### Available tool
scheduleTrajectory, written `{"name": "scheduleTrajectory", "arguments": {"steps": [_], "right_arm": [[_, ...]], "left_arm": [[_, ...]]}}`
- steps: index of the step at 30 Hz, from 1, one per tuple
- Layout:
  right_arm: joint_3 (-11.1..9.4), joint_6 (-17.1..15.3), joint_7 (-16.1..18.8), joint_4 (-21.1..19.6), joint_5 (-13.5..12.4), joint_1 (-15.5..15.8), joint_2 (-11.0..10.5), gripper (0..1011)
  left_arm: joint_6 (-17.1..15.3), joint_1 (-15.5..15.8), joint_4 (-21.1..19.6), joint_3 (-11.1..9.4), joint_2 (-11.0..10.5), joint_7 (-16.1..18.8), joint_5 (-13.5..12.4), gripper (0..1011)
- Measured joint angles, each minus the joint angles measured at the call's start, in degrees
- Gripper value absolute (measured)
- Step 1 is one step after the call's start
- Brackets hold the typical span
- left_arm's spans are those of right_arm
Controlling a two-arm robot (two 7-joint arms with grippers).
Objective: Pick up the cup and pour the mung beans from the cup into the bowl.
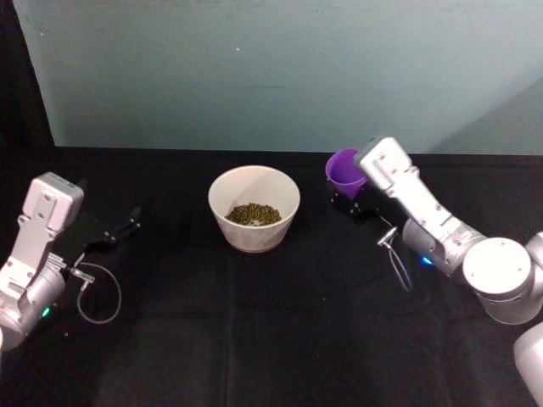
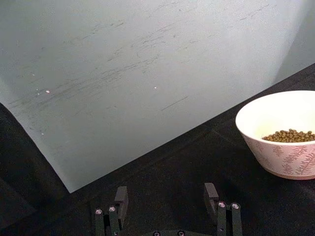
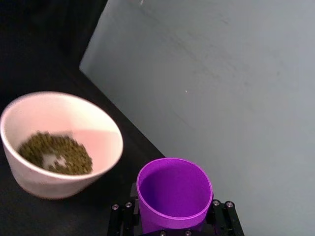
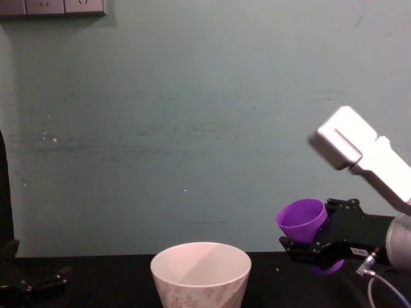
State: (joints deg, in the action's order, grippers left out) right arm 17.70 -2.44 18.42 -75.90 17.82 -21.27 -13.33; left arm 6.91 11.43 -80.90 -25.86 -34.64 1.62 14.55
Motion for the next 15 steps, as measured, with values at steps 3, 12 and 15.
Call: {"name": "scheduleTrajectory", "arguments": {"steps": [3,12,15], "right_arm": [[-1.78,1.41,1.39,1.58,-4.64,0.2,0.77,729],[-5.66,5.03,6.64,8.3,-16.36,-1.23,2.61,729],[-6.41,6.36,7.91,11.27,-19.37,-2.17,3.03,729]], "left_arm": [[0.0,0.0,0.0,0.0,0.0,0.0,0.0,1011],[0.0,0.0,0.0,0.0,0.0,0.0,0.0,1011],[0.0,0.0,0.0,0.0,0.0,0.0,0.0,1011]]}}
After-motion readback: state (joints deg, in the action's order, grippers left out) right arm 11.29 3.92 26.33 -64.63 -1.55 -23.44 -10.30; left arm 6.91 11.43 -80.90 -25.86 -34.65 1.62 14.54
